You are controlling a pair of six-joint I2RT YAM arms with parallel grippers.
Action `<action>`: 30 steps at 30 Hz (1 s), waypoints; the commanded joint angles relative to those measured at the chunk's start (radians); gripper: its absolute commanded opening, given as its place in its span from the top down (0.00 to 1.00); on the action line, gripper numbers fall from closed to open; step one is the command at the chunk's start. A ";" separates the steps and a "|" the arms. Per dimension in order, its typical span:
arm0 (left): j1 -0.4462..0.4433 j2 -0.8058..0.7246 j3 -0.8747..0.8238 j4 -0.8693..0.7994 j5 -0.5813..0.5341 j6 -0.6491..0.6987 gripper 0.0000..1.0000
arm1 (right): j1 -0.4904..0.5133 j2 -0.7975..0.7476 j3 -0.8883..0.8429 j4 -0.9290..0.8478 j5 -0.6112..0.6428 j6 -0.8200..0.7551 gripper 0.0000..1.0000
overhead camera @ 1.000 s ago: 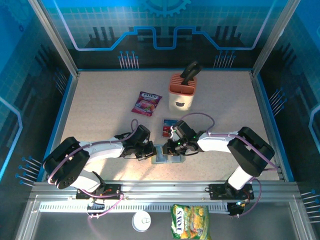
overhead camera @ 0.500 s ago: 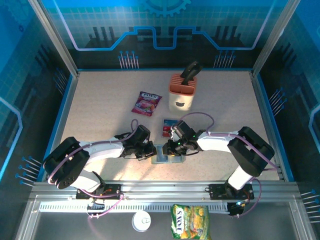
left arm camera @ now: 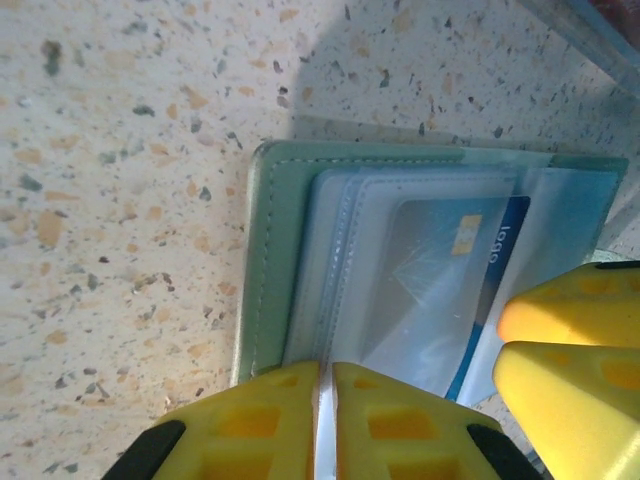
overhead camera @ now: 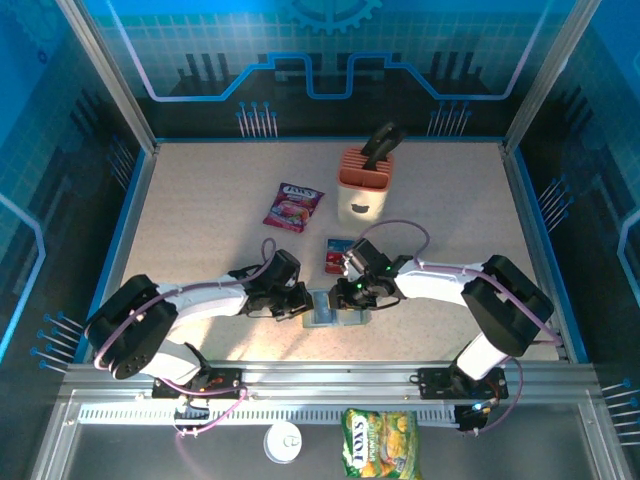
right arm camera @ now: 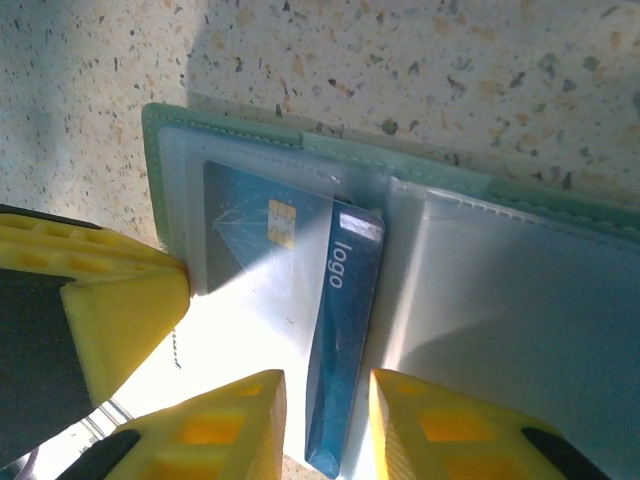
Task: Take the credit cards out of the card holder
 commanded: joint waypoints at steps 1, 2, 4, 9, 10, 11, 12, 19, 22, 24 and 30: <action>0.005 -0.053 0.002 -0.059 -0.015 0.010 0.88 | 0.010 -0.035 0.010 -0.021 -0.001 -0.007 0.72; 0.004 -0.062 0.009 -0.068 -0.015 0.014 0.89 | 0.011 -0.039 0.009 -0.016 -0.004 -0.004 0.72; 0.006 -0.075 0.016 -0.071 -0.011 0.015 0.91 | 0.011 -0.042 0.007 -0.012 -0.006 -0.001 0.72; 0.003 -0.054 0.030 -0.044 0.027 0.015 0.97 | 0.011 -0.047 0.006 -0.010 -0.008 0.003 0.72; 0.003 -0.043 0.035 -0.044 0.032 0.017 0.99 | 0.011 -0.047 0.004 -0.008 -0.010 0.005 0.72; 0.002 -0.032 0.037 -0.040 0.038 0.019 1.00 | 0.011 -0.047 0.002 -0.006 -0.010 0.006 0.72; 0.000 -0.022 0.037 -0.031 0.042 0.019 1.00 | 0.012 -0.047 0.003 -0.006 -0.010 0.005 0.72; -0.001 0.027 0.031 0.022 0.067 0.019 1.00 | 0.011 -0.043 0.002 -0.006 -0.017 0.001 0.72; -0.002 0.032 0.026 0.019 0.060 0.021 1.00 | 0.011 -0.040 0.003 -0.003 -0.019 0.002 0.72; -0.001 0.039 0.023 0.020 0.061 0.021 1.00 | 0.012 -0.034 0.007 -0.003 -0.024 0.000 0.72; -0.001 0.048 0.017 -0.011 0.035 0.022 1.00 | 0.012 -0.003 0.014 0.014 -0.043 0.001 0.72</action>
